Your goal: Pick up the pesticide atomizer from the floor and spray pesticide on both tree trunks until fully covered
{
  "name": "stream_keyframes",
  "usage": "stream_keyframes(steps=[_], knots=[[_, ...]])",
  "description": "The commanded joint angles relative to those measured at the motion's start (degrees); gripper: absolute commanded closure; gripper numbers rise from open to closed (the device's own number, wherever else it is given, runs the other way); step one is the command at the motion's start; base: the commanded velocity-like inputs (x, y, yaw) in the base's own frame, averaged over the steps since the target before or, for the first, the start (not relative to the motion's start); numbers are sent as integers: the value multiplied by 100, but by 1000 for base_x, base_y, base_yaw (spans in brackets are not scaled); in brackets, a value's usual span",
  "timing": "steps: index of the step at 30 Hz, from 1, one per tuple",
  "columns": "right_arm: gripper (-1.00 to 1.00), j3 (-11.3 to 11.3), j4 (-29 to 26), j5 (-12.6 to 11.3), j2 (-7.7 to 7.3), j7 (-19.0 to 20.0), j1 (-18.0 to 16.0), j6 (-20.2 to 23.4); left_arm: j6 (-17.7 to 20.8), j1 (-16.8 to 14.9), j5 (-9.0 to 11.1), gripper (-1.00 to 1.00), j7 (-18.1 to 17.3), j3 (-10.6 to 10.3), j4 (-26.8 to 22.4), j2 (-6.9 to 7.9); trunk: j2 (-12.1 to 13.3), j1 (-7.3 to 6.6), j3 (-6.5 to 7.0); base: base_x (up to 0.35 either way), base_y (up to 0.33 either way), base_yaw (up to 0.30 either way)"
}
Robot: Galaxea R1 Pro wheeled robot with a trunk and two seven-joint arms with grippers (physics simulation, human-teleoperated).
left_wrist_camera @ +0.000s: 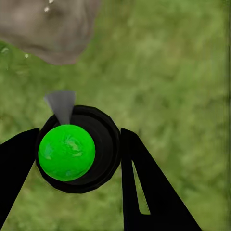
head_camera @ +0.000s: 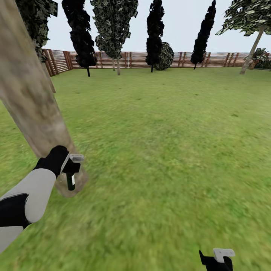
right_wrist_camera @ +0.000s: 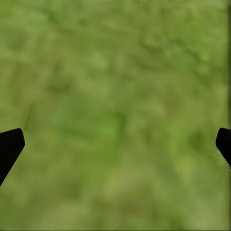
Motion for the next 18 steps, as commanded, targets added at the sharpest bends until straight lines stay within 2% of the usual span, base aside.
stream_keyframes(steps=[1,10,18], knots=[[-100,-50,1,13,0,45,-4,-18,17,-5,-64,100,-44,39,-6,1,-2,1,-5,213,-204,123],[-100,-49,0,13,0,45,-4,-18,17,-6,-64,100,-44,43,-15,-7,-2,1,-5,187,-217,243],[-100,-56,4,13,-8,45,-4,-18,17,-6,-64,100,-44,42,-10,-14,-2,1,-5,147,-237,10]])
